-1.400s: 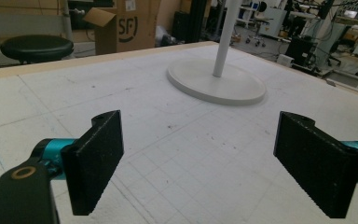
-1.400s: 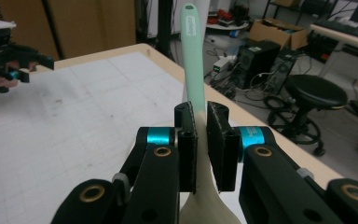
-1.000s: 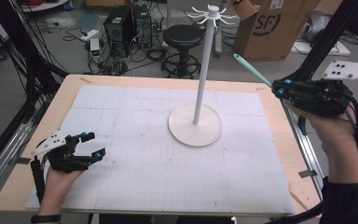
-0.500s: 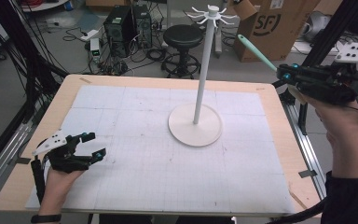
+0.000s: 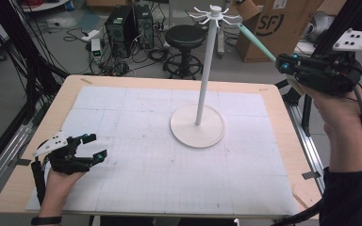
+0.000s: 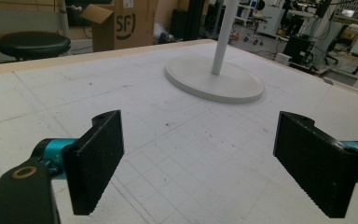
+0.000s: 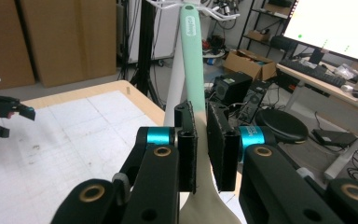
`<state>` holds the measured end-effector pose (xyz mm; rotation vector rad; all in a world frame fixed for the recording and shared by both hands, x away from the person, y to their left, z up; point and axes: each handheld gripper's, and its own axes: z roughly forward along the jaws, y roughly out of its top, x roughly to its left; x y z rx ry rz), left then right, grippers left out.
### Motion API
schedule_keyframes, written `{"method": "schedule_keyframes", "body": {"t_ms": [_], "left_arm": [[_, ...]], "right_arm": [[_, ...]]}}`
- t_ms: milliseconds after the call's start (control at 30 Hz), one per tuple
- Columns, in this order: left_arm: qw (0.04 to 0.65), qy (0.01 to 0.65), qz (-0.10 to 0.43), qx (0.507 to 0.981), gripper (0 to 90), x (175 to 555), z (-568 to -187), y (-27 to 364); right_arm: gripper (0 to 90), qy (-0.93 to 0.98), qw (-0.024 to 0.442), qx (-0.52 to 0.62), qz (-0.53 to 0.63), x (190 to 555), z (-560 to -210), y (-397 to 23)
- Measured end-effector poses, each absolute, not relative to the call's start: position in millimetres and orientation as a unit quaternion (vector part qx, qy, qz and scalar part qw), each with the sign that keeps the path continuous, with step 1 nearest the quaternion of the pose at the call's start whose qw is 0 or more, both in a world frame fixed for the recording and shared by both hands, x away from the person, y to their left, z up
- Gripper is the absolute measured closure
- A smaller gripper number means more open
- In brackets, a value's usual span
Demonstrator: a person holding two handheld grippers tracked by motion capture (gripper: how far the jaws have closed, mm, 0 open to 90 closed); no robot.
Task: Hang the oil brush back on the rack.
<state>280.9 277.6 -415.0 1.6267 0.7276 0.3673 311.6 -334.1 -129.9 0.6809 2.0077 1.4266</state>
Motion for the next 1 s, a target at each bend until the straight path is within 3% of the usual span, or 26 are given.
{"method": "schedule_keyframes", "body": {"t_ms": [1000], "left_arm": [[0.614,0.315,0.157,0.706,16.8,280.8,-415.3,278.1]], "right_arm": [[83.0,0.751,0.283,0.264,0.535,325.5,-136.2,-324.4]]}}
